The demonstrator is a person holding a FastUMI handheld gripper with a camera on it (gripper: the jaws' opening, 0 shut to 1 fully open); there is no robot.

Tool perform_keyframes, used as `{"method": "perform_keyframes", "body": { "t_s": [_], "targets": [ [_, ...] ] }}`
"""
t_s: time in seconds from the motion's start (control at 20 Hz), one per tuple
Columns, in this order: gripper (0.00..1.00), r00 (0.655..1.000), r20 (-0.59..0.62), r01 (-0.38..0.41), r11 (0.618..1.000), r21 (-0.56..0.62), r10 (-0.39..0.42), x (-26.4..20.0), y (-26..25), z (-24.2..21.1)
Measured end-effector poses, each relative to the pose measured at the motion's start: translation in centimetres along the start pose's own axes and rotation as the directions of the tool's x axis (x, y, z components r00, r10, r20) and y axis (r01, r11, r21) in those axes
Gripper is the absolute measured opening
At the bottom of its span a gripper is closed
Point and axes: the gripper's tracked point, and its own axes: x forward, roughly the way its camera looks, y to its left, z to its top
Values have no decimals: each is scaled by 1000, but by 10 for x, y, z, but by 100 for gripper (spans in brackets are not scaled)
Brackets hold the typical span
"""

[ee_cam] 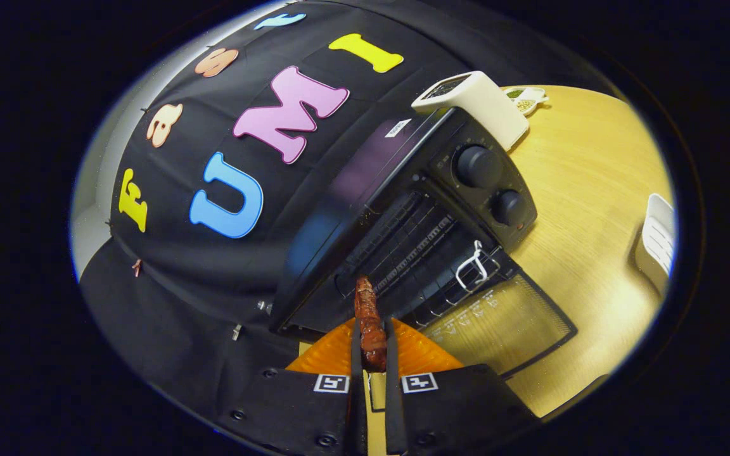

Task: Open the toaster oven, put the food inside, and close the toaster oven door.

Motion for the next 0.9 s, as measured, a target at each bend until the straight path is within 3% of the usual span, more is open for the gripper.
{"method": "perform_keyframes", "body": {
  "t_s": [0.15,0.45,0.7,0.9],
  "targets": [
    [15,998,65,-20,1000,-4,20,25,3,-2],
    [15,994,108,13,1000,-8,-12,63,-11,0],
    [15,984,163,74,996,-49,-65,77,-23,10],
    [19,982,169,104,984,-147,-78,79,-18,11]
  ]
}}
